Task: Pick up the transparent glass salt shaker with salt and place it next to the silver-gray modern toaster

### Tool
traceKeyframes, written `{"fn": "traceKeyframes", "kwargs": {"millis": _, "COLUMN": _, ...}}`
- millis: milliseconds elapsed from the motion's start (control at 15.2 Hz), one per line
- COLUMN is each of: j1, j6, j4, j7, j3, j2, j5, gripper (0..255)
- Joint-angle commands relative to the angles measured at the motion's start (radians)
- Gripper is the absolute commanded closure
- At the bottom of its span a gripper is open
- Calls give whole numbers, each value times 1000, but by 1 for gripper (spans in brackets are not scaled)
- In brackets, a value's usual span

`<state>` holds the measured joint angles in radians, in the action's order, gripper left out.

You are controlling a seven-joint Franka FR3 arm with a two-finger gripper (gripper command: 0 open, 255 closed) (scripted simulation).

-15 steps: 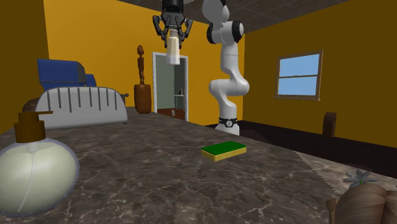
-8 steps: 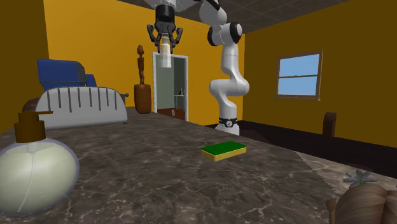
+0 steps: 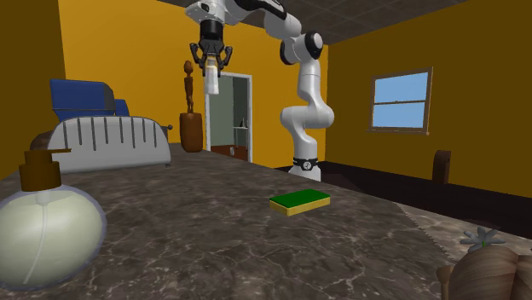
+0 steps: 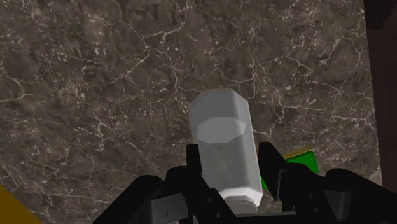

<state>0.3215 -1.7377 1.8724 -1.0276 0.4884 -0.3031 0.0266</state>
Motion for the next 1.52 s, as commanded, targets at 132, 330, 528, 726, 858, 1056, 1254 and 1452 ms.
{"fn": "traceKeyframes", "kwargs": {"millis": 132, "j1": 35, "j6": 22, "j4": 14, "j7": -86, "j3": 58, "j2": -32, "j5": -20, "gripper": 255}}
{"fn": "traceKeyframes", "kwargs": {"millis": 330, "j1": 58, "j6": 41, "j4": 8, "j7": -153, "j3": 105, "j2": -44, "j5": -32, "gripper": 255}}
{"fn": "traceKeyframes", "kwargs": {"millis": 528, "j1": 78, "j6": 60, "j4": -7, "j7": -224, "j3": 158, "j2": -44, "j5": -40, "gripper": 255}}
{"fn": "traceKeyframes", "kwargs": {"millis": 726, "j1": 95, "j6": 80, "j4": -33, "j7": -299, "j3": 216, "j2": -34, "j5": -43, "gripper": 255}}
{"fn": "traceKeyframes", "kwargs": {"millis": 858, "j1": 105, "j6": 94, "j4": -57, "j7": -352, "j3": 259, "j2": -19, "j5": -40, "gripper": 255}}
{"fn": "traceKeyframes", "kwargs": {"millis": 1056, "j1": 115, "j6": 116, "j4": -100, "j7": -438, "j3": 331, "j2": 14, "j5": -28, "gripper": 255}}
{"fn": "traceKeyframes", "kwargs": {"millis": 1254, "j1": 120, "j6": 139, "j4": -156, "j7": -534, "j3": 416, "j2": 66, "j5": 0, "gripper": 255}}
{"fn": "traceKeyframes", "kwargs": {"millis": 1452, "j1": 126, "j6": 168, "j4": -224, "j7": -647, "j3": 518, "j2": 147, "j5": 56, "gripper": 255}}
